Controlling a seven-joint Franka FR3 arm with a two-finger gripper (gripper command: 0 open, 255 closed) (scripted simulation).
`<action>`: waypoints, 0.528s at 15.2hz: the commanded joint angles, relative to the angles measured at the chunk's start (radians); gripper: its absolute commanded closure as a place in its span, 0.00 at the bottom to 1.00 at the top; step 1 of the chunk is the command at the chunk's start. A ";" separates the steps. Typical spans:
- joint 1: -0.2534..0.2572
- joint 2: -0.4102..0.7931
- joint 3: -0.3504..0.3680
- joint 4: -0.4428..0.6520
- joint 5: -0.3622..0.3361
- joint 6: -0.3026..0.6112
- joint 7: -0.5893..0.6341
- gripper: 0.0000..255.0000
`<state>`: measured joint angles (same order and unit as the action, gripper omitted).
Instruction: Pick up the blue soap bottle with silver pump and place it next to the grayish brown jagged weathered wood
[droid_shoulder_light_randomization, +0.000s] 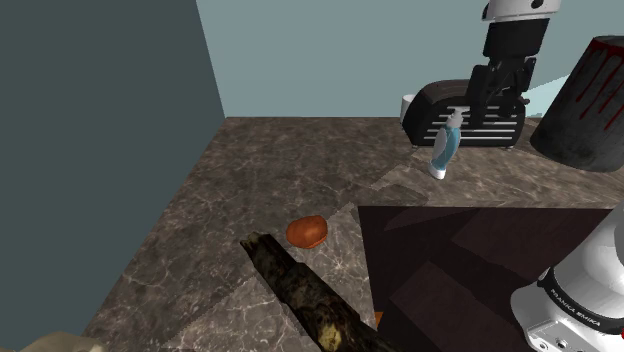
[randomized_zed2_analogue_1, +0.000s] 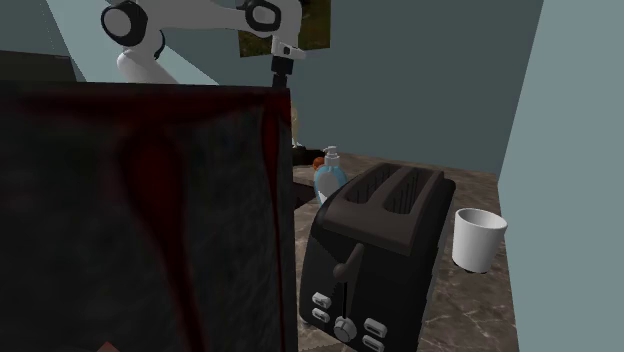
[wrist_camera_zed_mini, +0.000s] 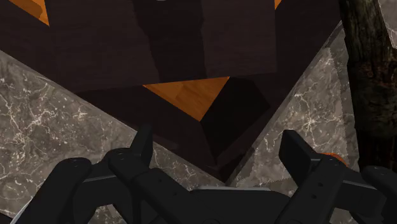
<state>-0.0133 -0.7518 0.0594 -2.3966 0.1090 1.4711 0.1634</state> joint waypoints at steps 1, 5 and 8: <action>0.000 0.000 0.000 0.000 0.000 0.000 0.000 0.00; -0.037 0.114 -0.071 0.036 -0.037 0.054 -0.065 0.00; -0.061 0.207 -0.121 0.075 -0.056 0.090 -0.112 0.00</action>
<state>-0.0626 -0.5781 -0.0376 -2.3384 0.0652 1.5507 0.0757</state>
